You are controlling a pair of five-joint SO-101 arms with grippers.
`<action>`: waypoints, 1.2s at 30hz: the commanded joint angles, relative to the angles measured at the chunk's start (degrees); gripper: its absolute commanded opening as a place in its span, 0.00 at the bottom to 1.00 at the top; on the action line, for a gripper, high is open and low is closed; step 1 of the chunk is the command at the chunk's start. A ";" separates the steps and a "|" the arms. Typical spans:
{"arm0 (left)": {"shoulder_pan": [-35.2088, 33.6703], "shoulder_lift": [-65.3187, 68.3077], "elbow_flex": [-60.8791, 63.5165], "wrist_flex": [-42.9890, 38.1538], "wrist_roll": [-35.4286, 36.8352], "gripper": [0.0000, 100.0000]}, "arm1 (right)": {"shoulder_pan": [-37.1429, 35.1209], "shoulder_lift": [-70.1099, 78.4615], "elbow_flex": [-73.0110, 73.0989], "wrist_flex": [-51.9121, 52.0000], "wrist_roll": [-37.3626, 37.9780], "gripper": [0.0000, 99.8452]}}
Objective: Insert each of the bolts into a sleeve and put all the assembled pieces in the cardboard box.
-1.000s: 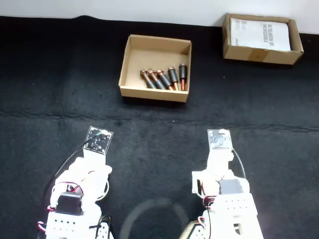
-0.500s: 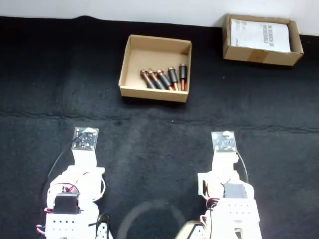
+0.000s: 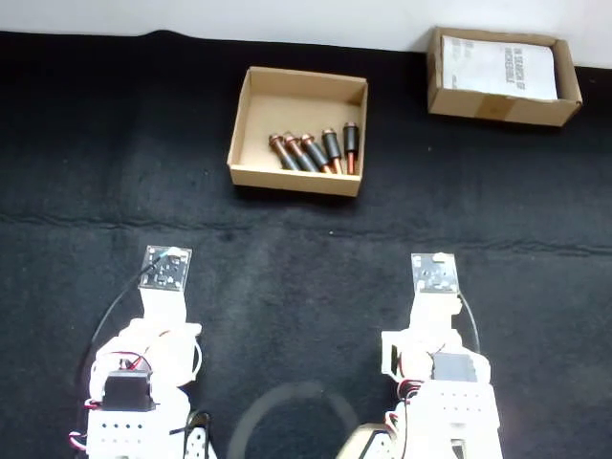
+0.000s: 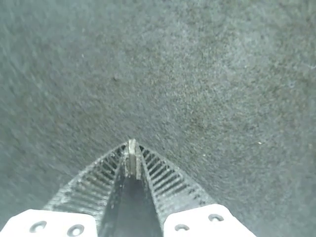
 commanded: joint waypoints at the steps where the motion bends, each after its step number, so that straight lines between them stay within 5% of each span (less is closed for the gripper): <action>1: -0.31 -0.22 1.01 0.35 6.77 0.01 | 0.40 0.13 2.86 1.19 0.26 0.01; 18: -0.57 -0.31 -2.07 0.35 10.20 0.01 | 4.00 -1.19 -3.30 7.60 0.26 0.01; 36: 4.53 -0.31 1.10 -1.76 14.86 0.01 | 3.91 -36.53 1.01 19.82 0.26 0.01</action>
